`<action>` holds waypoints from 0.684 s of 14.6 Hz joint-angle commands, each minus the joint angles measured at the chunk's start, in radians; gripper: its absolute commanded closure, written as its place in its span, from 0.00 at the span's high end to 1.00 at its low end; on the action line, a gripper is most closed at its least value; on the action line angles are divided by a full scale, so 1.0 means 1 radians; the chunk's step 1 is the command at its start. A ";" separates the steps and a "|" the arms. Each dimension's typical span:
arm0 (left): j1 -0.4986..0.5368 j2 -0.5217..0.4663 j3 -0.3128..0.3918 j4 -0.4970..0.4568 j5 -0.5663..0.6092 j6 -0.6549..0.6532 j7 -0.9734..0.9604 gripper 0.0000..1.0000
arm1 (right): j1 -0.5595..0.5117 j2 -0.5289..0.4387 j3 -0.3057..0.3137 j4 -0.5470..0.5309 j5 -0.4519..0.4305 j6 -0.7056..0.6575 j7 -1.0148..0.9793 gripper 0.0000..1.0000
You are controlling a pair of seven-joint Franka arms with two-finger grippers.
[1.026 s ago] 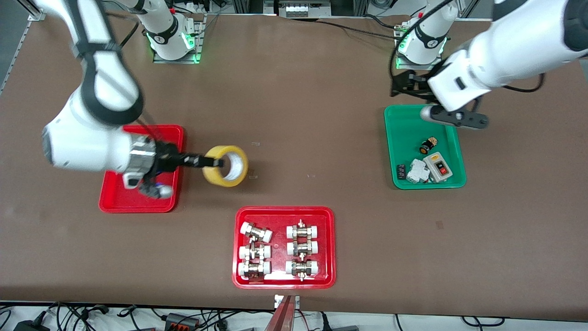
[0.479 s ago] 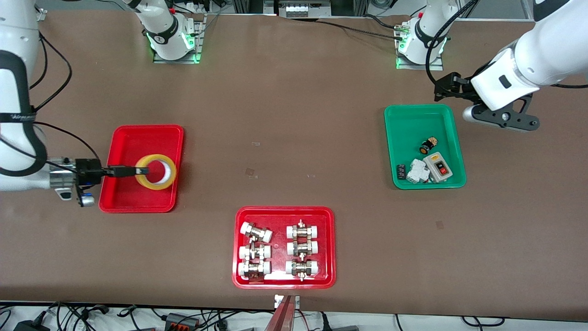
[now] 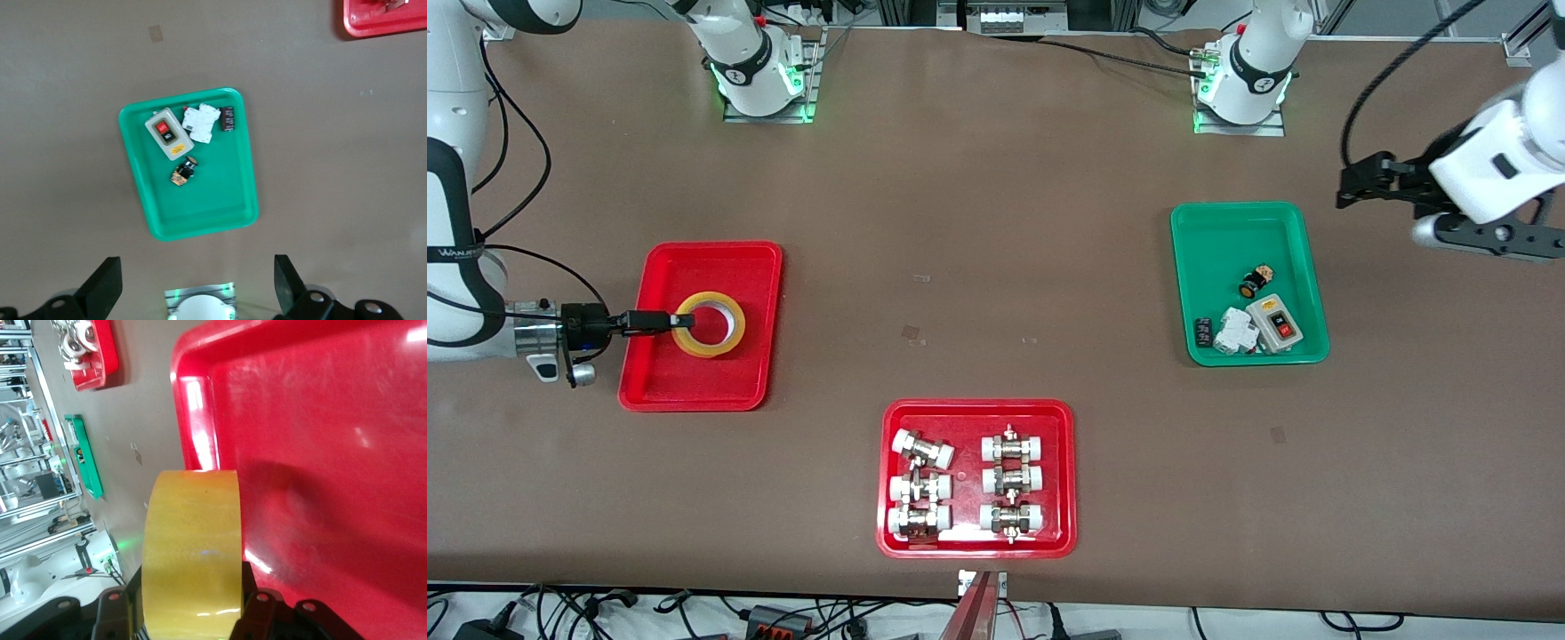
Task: Left arm passes tape to right arm into tray
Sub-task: 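Lower the tape into the empty red tray with the right gripper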
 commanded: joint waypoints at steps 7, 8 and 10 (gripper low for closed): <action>0.007 -0.133 0.084 -0.210 0.080 0.225 0.123 1.00 | -0.040 0.051 0.023 0.029 -0.002 -0.040 -0.058 0.48; 0.008 -0.136 0.084 -0.213 0.080 0.227 0.121 1.00 | -0.040 0.057 0.023 0.027 0.001 -0.040 -0.058 0.98; 0.042 -0.142 0.070 -0.215 0.112 0.241 0.119 1.00 | -0.046 0.072 0.023 0.026 -0.002 -0.040 -0.060 1.00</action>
